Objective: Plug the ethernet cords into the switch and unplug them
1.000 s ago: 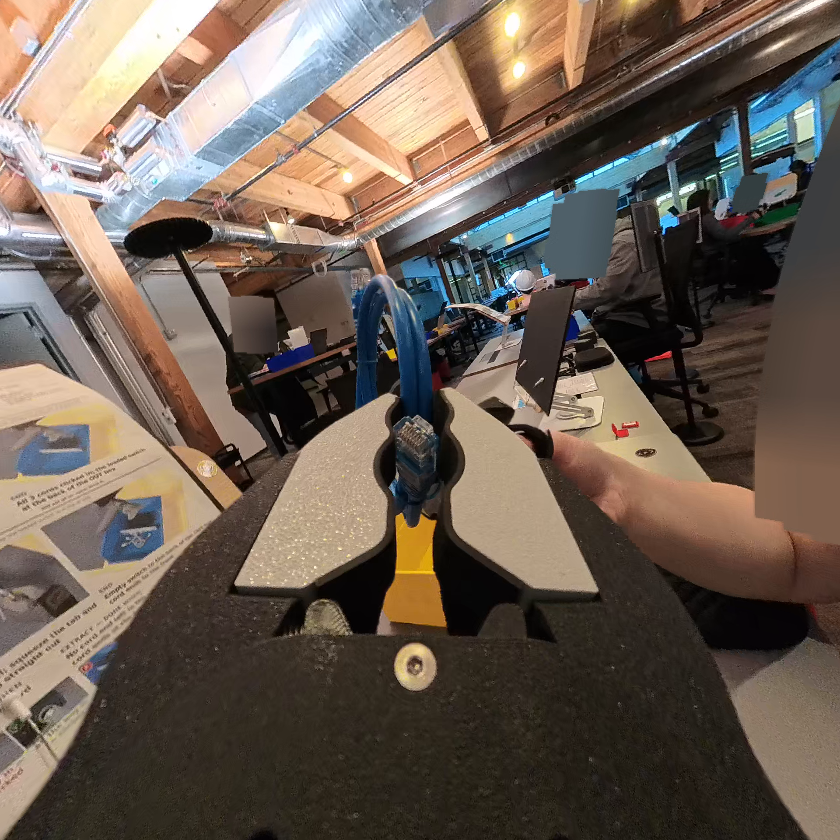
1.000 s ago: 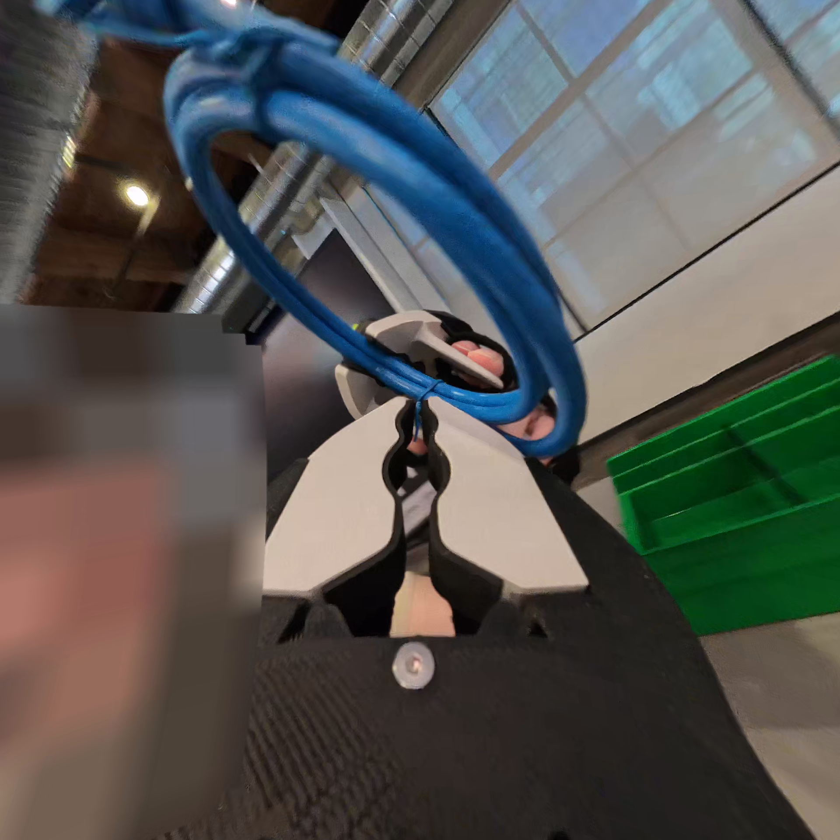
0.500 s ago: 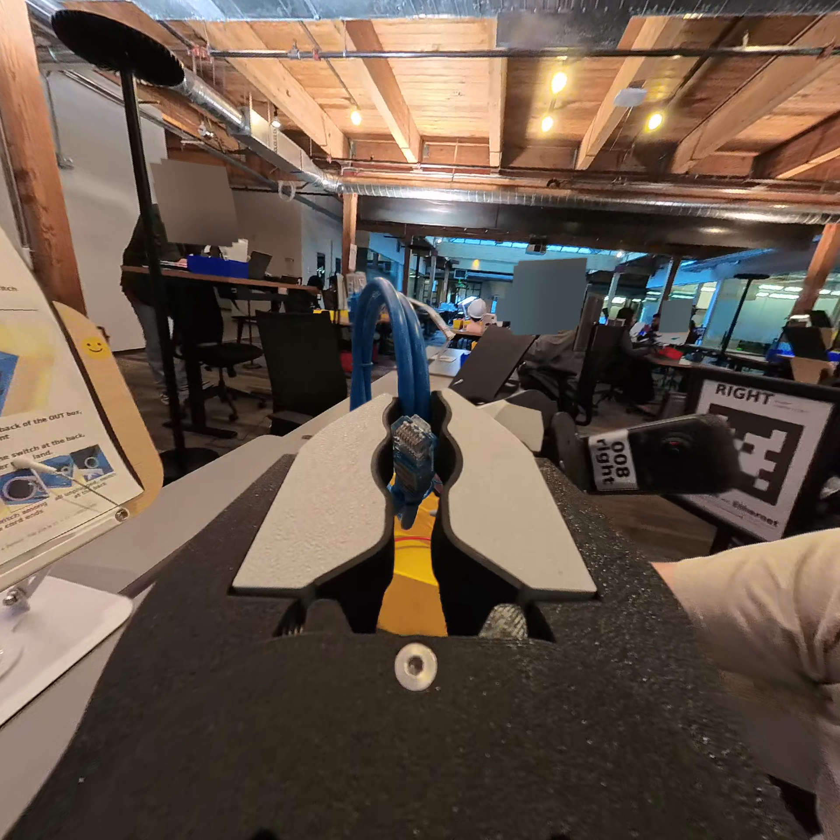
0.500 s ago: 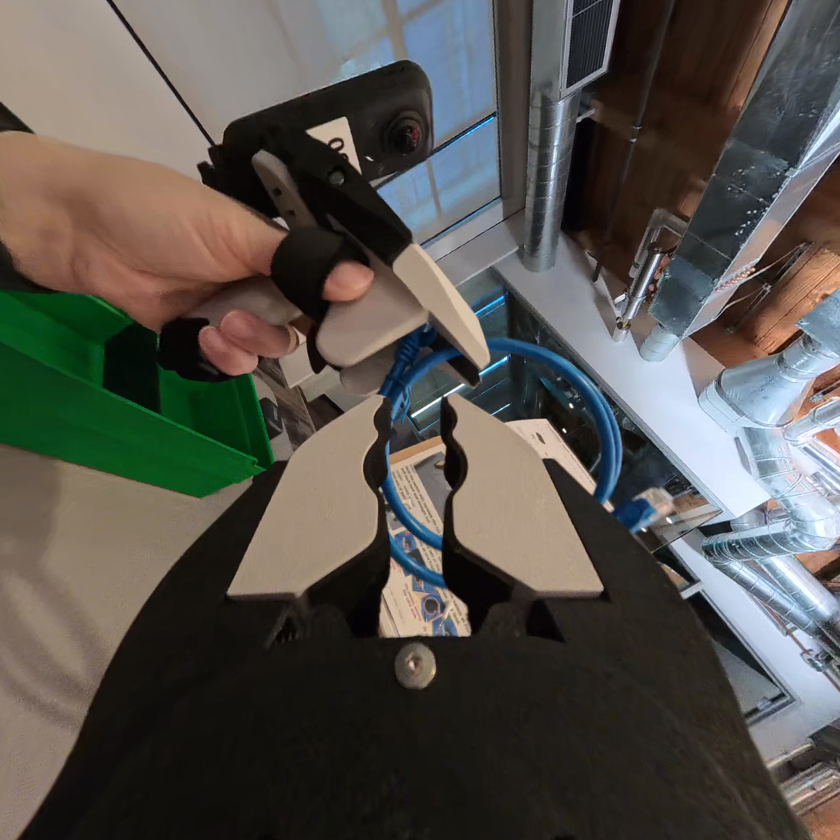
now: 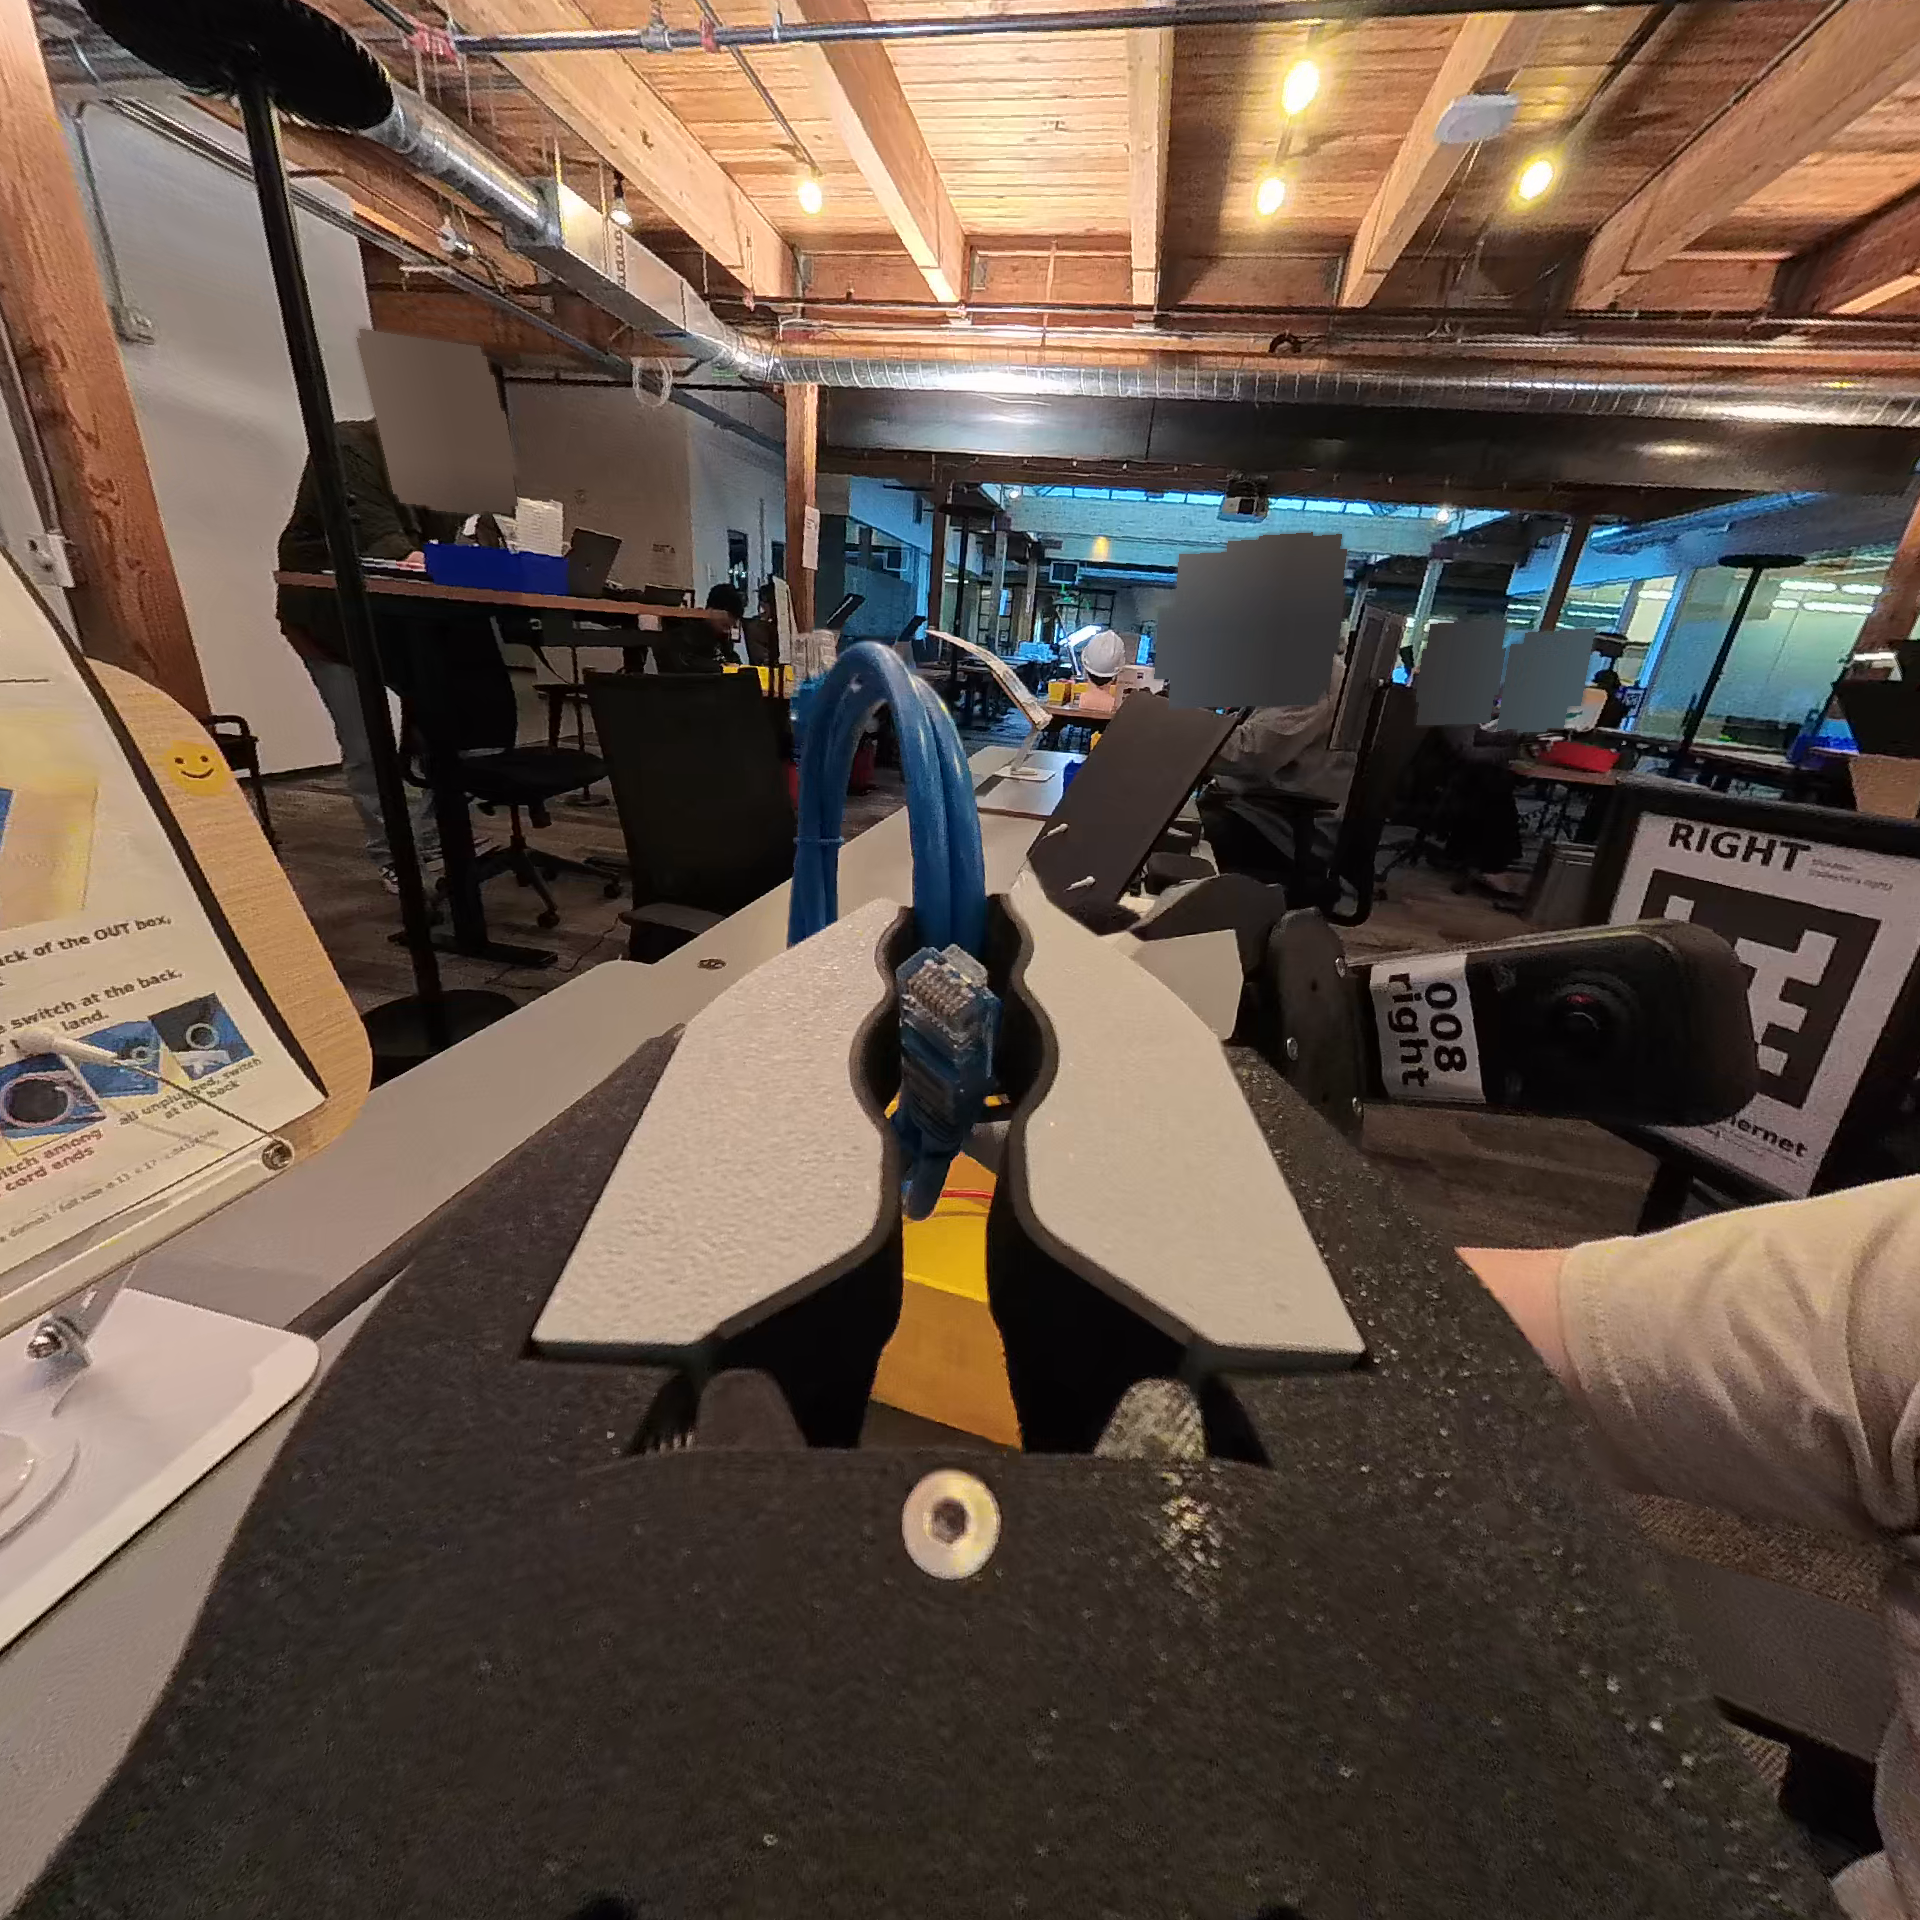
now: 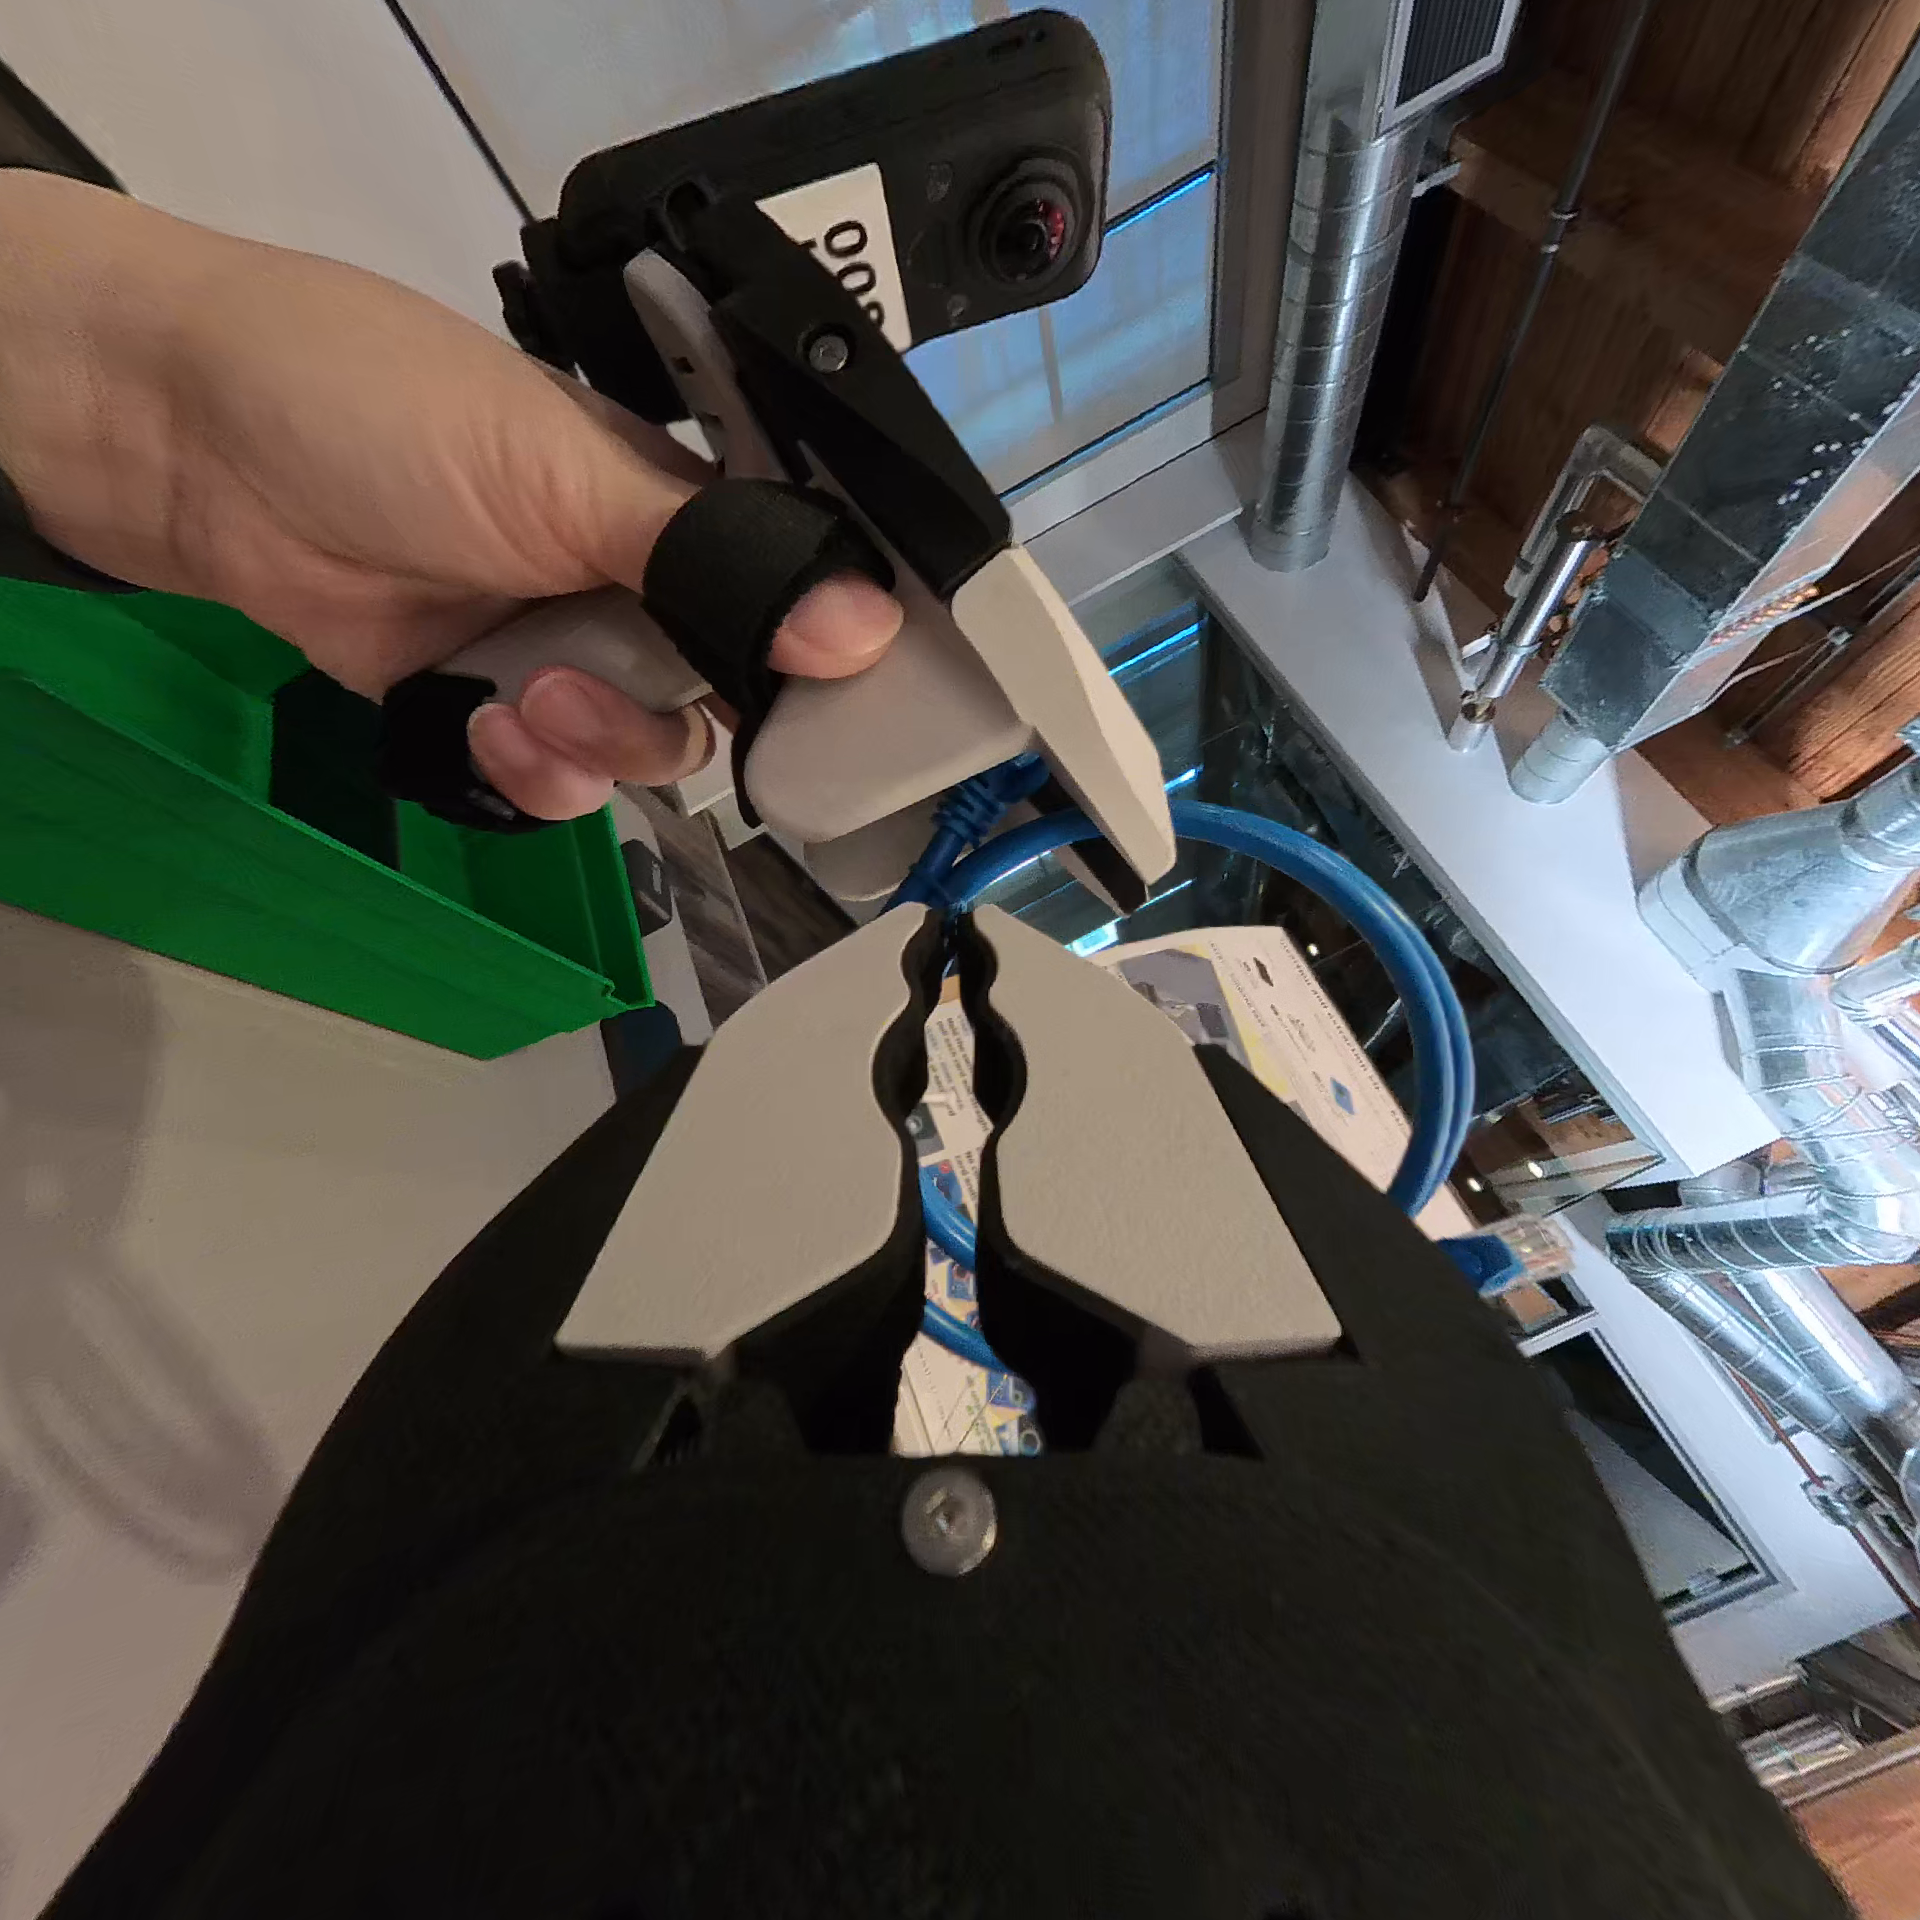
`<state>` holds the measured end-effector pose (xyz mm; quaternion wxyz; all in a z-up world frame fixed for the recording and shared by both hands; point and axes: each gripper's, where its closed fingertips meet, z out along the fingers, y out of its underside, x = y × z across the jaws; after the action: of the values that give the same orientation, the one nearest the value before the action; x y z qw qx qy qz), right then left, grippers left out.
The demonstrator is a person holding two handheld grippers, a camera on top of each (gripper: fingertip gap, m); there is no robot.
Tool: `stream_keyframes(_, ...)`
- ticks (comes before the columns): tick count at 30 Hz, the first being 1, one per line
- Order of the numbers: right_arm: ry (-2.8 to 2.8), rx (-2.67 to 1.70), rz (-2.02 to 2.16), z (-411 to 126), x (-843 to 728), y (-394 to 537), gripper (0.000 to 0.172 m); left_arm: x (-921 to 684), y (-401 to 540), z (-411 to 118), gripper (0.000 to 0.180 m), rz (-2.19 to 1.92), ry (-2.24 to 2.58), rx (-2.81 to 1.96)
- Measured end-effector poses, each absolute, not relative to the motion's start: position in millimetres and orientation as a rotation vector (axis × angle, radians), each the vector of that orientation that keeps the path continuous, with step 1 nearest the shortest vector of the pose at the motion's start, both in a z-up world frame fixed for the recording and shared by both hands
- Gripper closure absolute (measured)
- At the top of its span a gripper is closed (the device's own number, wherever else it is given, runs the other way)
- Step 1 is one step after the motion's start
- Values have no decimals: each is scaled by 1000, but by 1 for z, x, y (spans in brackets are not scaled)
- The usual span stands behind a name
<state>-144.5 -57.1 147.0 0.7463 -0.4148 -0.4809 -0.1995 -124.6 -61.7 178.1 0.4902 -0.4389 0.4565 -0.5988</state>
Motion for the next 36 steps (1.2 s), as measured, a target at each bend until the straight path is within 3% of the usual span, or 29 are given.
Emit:
stream_keyframes(4, -1062, -1046, -212, 142, -145, -56, 169, -122, -62, 175, 168, -1409, 1144, -1052)
stream_keyframes(13, -713, -1352, 1111, 156, -164, -68, 169, -142, -80, 188, 168, -1217, 1238, -784)
stream_keyframes(22, -210, -1169, 2349, 163, -173, -74, 168, -155, -91, 193, 168, -1071, 1269, -618)
stream_keyframes(24, -130, -1095, 2467, 163, -175, -72, 168, -156, -88, 193, 168, -1049, 1269, -627)
stream_keyframes(29, -317, -1138, 1952, 163, -174, -65, 160, -156, -79, 196, 168, -1060, 1233, -696)
stream_keyframes(32, -506, -1151, 1366, 164, -161, -56, 146, -160, -67, 202, 168, -1105, 1155, -775)
stream_keyframes(36, -767, -954, 361, 165, -144, -59, 144, -160, -55, 202, 169, -1300, 1091, -928)
